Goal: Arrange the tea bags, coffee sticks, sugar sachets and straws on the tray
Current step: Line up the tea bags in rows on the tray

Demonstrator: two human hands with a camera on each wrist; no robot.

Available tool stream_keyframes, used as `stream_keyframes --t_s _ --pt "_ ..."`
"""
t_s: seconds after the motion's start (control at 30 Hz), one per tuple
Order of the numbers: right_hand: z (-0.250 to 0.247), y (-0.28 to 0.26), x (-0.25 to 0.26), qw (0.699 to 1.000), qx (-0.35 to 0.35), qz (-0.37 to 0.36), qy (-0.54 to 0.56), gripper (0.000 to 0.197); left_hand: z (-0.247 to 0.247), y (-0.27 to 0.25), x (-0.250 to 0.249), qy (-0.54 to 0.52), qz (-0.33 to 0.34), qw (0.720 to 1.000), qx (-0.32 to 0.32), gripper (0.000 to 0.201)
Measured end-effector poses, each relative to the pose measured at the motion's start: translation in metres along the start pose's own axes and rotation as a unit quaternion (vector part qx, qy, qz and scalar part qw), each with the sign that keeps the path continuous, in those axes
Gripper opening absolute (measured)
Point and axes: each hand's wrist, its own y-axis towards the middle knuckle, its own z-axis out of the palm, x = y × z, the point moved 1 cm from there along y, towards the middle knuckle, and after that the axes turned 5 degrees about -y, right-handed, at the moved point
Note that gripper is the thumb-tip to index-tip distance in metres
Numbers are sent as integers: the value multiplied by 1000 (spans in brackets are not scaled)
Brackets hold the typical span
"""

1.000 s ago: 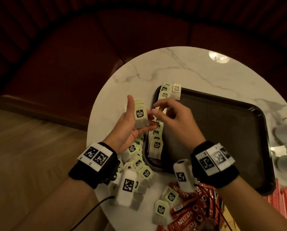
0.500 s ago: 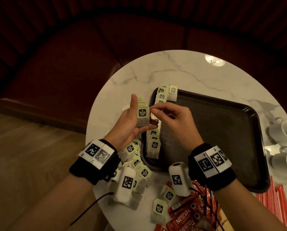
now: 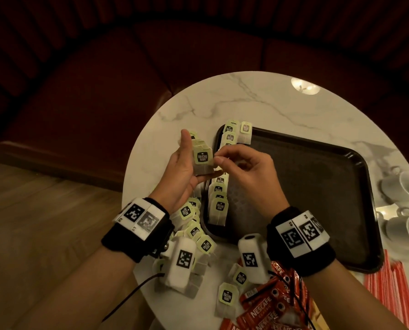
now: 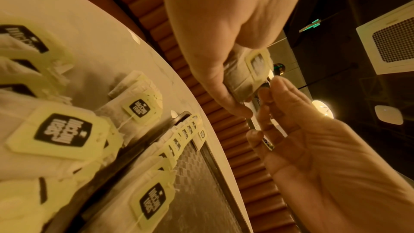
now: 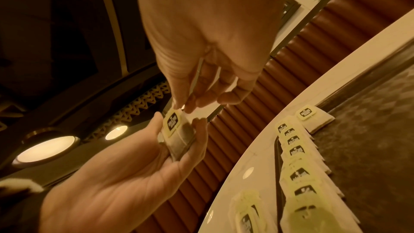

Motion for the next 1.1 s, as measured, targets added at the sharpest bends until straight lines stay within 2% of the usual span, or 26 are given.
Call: stream_keyframes --t_s 0.07,0.17,0.33,0.43,0.67,0.87,1.0,1.1 --pt "-2 1 1 1000 15 1 -3 8 1 0 -1 -7 3 1000 -5 85" --pt "1 1 1 999 34 24 -12 20 4 -1 -2 -8 2 1000 4 87" --pt "6 2 2 1000 -7 8 -26 7 5 -2 1 -12 7 1000 -2 88" --pt "0 1 2 1000 0 5 -15 5 2 1 2 -2 22 1000 -8 86" --pt "-19 1 6 998 -26 -50 33 18 -5 3 3 7 54 998 -16 73" --pt "-20 6 -8 998 -44 -21 37 14 -5 6 8 31 79 996 26 73" --pt "-25 15 -27 995 -73 33 51 11 -5 4 7 24 66 997 16 48" --pt "-34 28 -50 992 -90 74 45 11 -8 2 5 31 52 998 5 41"
